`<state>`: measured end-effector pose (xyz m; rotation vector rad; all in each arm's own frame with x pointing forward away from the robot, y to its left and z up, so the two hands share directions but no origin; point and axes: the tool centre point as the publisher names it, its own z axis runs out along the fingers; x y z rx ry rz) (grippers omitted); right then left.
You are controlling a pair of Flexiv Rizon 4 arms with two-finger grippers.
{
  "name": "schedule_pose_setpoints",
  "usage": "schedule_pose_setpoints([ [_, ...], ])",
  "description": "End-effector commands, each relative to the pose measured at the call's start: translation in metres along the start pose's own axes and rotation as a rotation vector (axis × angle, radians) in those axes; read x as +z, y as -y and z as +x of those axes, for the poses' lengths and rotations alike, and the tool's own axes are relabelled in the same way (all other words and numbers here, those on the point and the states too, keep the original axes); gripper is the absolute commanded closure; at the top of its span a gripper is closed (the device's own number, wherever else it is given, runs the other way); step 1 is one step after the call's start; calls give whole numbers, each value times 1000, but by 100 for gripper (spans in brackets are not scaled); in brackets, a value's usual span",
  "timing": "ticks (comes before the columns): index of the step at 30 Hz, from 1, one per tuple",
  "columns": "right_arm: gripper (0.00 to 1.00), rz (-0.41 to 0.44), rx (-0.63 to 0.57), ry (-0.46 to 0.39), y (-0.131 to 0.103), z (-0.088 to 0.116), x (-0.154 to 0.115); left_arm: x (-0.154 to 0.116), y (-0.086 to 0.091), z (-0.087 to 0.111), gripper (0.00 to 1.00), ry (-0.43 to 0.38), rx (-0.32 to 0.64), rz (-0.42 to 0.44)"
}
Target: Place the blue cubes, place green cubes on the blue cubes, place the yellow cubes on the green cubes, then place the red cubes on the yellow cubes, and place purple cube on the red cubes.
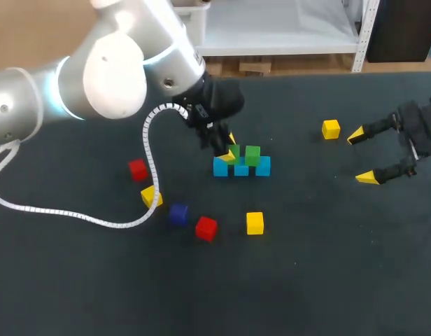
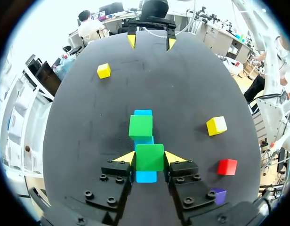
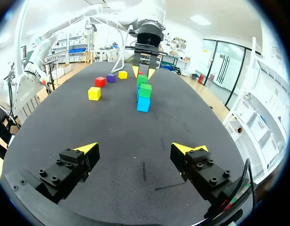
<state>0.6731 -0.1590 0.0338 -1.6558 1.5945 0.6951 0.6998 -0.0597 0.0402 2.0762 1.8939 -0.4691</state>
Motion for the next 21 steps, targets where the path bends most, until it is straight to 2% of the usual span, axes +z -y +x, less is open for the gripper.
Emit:
schedule_pose_setpoints([
  [1,0,0,-1,3,0,1,0,2,-4,1,100,-4,-3,4],
  [21,0,0,-1,3,0,1,0,5,-5,5,100,-9,-22,5],
])
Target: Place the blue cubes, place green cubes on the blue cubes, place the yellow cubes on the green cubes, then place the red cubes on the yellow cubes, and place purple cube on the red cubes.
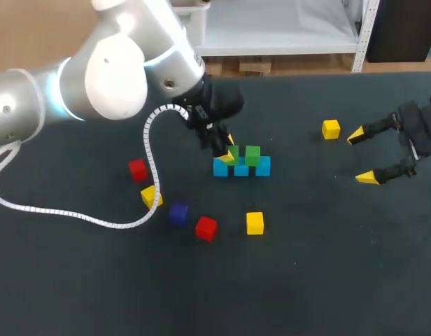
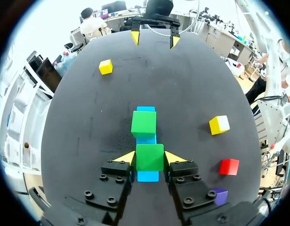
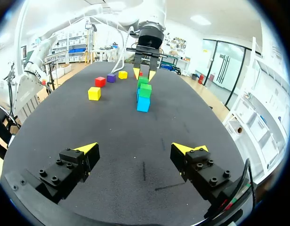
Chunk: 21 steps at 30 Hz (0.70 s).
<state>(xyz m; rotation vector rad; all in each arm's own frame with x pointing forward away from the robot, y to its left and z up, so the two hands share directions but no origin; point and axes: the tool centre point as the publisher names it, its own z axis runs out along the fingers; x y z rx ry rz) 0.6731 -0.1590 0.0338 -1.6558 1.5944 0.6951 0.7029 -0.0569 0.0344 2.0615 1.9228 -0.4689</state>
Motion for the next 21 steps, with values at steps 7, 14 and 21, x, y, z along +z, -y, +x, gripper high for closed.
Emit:
schedule_pose_setpoints([
  [7,0,0,-1,3,0,1,0,2,-2,1,100,-4,1,7],
  [14,0,0,-1,3,0,1,0,3,-1,3,100,-7,-4,11],
  [21,0,0,-1,3,0,1,0,3,-3,3,100,-8,-5,9],
])
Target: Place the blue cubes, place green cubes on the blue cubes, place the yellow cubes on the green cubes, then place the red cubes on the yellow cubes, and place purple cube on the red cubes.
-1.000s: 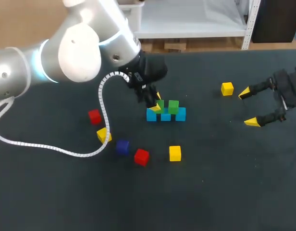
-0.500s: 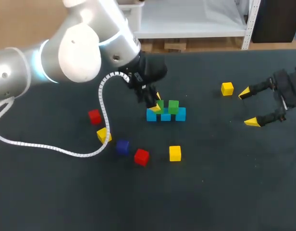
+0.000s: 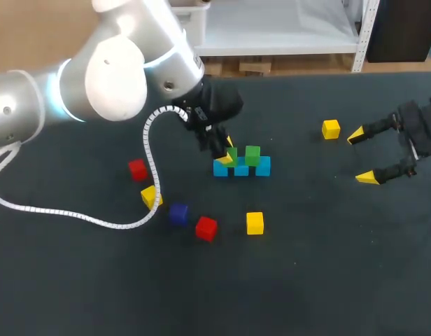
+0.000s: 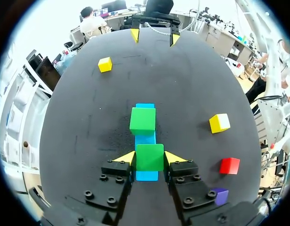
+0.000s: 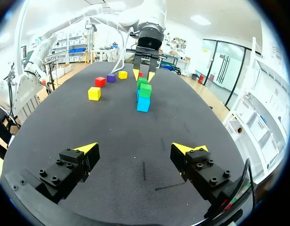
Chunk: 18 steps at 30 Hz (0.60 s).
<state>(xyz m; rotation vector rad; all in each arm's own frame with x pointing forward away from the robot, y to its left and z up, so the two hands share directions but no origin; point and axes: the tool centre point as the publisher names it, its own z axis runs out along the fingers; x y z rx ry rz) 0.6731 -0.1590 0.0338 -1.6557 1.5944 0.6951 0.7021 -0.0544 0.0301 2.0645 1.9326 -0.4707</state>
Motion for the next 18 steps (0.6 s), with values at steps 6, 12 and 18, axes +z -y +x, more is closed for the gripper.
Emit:
schedule_pose_setpoints([
  [6,0,0,-1,3,0,1,0,0,-6,-2,100,-2,1,-1],
  [12,0,0,-1,3,0,1,0,0,-6,0,100,-5,0,0],
  [18,0,0,-1,3,0,1,0,1,-6,1,100,-8,-1,5],
])
